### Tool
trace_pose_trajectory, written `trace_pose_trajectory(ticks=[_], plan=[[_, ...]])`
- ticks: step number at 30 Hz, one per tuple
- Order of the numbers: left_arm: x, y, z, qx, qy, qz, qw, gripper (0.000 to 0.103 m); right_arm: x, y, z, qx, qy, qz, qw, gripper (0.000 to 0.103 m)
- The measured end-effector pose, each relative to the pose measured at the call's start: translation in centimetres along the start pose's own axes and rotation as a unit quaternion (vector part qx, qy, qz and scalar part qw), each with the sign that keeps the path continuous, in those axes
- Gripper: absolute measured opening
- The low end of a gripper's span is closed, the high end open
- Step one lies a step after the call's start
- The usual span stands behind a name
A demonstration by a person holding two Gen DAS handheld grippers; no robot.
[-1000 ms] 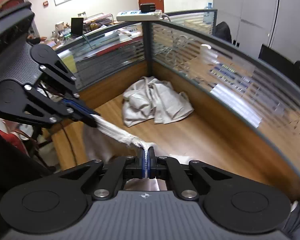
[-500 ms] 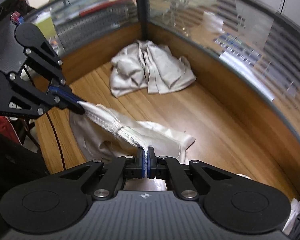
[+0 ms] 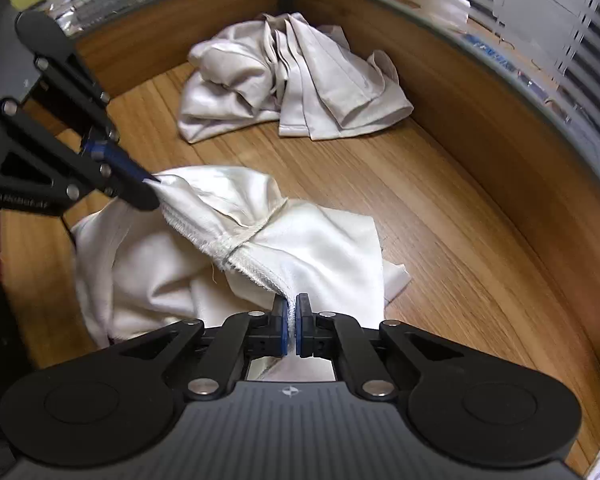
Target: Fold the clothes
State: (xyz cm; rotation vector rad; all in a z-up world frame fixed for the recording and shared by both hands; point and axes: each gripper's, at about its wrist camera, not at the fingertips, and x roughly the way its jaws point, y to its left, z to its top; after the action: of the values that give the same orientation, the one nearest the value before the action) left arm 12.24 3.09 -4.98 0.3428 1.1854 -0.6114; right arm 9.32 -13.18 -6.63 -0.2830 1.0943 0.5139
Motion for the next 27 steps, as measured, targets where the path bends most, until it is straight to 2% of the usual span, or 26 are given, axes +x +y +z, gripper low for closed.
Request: trace_pose_trajectory(ticks=[6, 7, 9, 12, 15, 17, 21, 23, 27], plan=[[3.1, 1.5, -0.2, -0.019, 0.016, 0.007, 0.9997, 0.007, 3.1, -1.0, -0.1, 0.004, 0.012, 0.001, 1.0, 0.008], [3.6, 1.7, -0.2, -0.023, 0.019, 0.009, 0.9995, 0.01, 3.3, -1.1, -0.1, 0.005, 0.014, 0.002, 1.0, 0.009], [4.1, 2.0, -0.2, -0.022, 0.023, 0.007, 0.9995, 0.011, 3.4, -1.4, -0.2, 0.007, 0.015, 0.005, 1.0, 0.015], [4.0, 1.9, -0.1, -0.023, 0.031, 0.008, 0.9992, 0.017, 2.7, -1.7, -0.2, 0.009, 0.015, 0.012, 1.0, 0.017], [2.7, 1.5, 0.0, -0.016, 0.029, 0.004, 0.9995, 0.027, 1.2, -1.6, 0.2, 0.007, 0.017, 0.025, 1.0, 0.018], [1.8, 1.0, 0.2, -0.002, 0.025, 0.006, 0.9997, 0.038, -0.2, -1.5, 0.6, 0.004, 0.014, 0.041, 0.999, 0.02], [-0.6, -0.1, 0.4, 0.02, 0.014, 0.002, 0.9997, 0.041, -2.7, -0.8, 1.5, -0.008, 0.004, 0.062, 0.998, 0.024], [-1.8, -0.7, 0.4, 0.029, 0.006, -0.001, 0.9996, 0.045, -3.5, -0.3, 1.8, -0.019, 0.001, 0.07, 0.997, 0.024], [-3.5, -1.9, 0.2, 0.044, -0.009, -0.011, 0.9989, 0.045, -4.3, 1.0, 2.1, -0.037, 0.001, 0.085, 0.996, 0.024]])
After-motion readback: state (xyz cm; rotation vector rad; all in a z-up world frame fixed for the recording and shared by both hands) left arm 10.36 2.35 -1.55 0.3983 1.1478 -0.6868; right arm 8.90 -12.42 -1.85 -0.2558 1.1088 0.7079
